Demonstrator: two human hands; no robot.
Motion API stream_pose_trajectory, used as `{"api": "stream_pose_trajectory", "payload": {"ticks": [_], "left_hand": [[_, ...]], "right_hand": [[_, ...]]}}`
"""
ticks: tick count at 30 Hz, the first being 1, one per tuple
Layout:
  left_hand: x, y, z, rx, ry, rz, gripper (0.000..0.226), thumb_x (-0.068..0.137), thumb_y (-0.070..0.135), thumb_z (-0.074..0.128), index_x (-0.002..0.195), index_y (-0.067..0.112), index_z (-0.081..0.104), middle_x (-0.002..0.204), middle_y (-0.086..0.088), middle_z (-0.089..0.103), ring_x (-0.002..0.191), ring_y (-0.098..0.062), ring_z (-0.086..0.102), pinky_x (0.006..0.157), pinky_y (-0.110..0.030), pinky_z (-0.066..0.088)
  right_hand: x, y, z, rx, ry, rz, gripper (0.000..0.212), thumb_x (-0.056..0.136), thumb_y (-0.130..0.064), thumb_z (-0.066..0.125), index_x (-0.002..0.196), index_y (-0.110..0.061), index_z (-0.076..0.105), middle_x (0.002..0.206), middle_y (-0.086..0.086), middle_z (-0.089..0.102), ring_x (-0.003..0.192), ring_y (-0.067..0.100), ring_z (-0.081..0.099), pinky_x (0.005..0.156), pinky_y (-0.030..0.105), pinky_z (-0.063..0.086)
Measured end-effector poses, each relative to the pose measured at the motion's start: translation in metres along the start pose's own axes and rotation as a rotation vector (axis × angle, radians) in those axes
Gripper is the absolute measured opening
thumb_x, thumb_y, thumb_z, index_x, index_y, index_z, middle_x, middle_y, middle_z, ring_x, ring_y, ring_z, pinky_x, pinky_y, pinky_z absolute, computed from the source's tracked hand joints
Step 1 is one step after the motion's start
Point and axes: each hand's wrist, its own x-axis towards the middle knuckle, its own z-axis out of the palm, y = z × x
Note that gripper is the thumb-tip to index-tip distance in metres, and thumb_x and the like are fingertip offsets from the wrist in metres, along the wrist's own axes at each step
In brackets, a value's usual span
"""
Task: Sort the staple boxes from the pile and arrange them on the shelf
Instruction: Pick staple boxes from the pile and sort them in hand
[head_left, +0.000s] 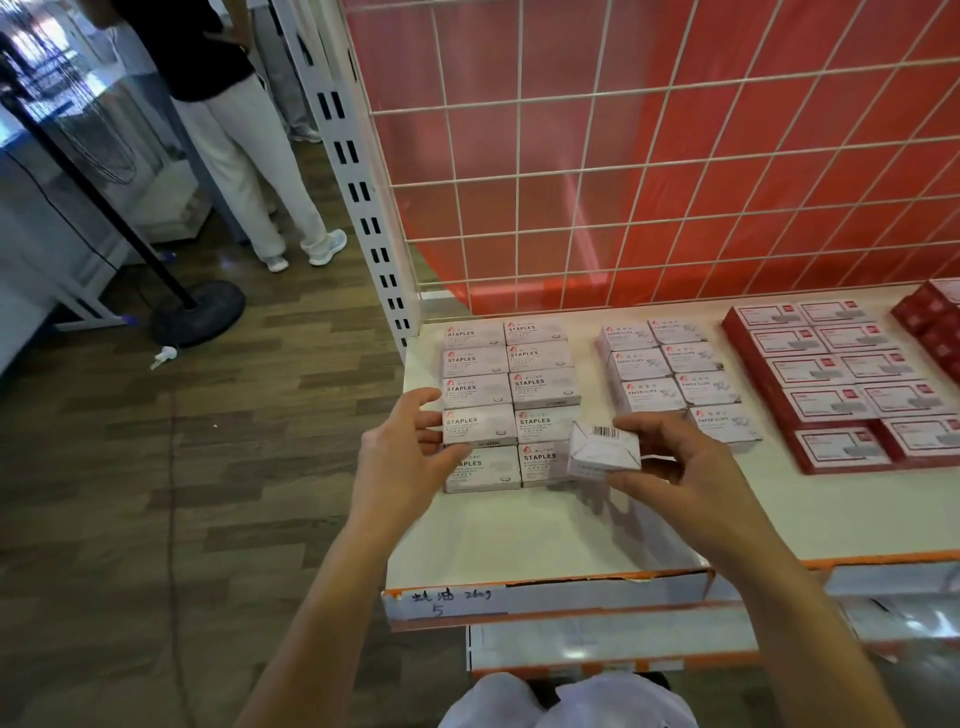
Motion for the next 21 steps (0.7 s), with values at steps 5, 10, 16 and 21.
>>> {"api": "stream_pose_trajectory", "payload": {"ticks": [5, 10, 16, 21], "left_hand": [[-0.001, 0.003, 0.0, 0.015, 0.022, -0.022, 0.073, 0.074, 0.019, 0.08, 0.137, 0.025, 0.044, 0.108, 0.003, 0.069, 0.088, -0.002, 0.065, 0.082, -0.02, 0.053], [-0.005, 0.01, 0.001, 0.168, -0.022, -0.02, 0.076, 0.077, 0.025, 0.079, 0.141, 0.028, 0.038, 0.124, 0.002, 0.062, 0.104, -0.009, 0.059, 0.091, -0.029, 0.048], [-0.009, 0.033, 0.01, 0.302, 0.128, 0.168, 0.07, 0.078, 0.031, 0.076, 0.139, 0.026, 0.042, 0.145, 0.003, 0.038, 0.134, -0.016, 0.029, 0.107, -0.029, 0.027], [-0.014, 0.069, 0.04, 0.115, -0.146, 0.403, 0.061, 0.077, 0.024, 0.078, 0.131, 0.029, 0.051, 0.123, 0.012, 0.055, 0.103, 0.001, 0.055, 0.094, -0.025, 0.049]], "right_hand": [[0.001, -0.002, 0.0, -0.029, -0.01, 0.009, 0.046, 0.072, -0.007, 0.077, 0.109, -0.03, 0.062, 0.1, -0.012, 0.068, 0.093, 0.007, 0.065, 0.085, 0.028, 0.053], [0.002, -0.002, -0.003, 0.045, -0.004, 0.017, 0.044, 0.076, -0.01, 0.075, 0.111, -0.034, 0.063, 0.102, -0.007, 0.069, 0.092, 0.007, 0.066, 0.084, 0.026, 0.054], [0.005, -0.007, -0.015, 0.123, 0.026, 0.016, 0.022, 0.087, -0.02, 0.061, 0.107, -0.026, 0.069, 0.089, -0.003, 0.072, 0.079, 0.013, 0.064, 0.074, 0.028, 0.055], [0.006, -0.011, -0.022, 0.381, 0.063, 0.213, 0.03, 0.094, -0.03, 0.051, 0.091, -0.006, 0.068, 0.069, 0.011, 0.058, 0.063, 0.02, 0.051, 0.06, 0.031, 0.047]]}}
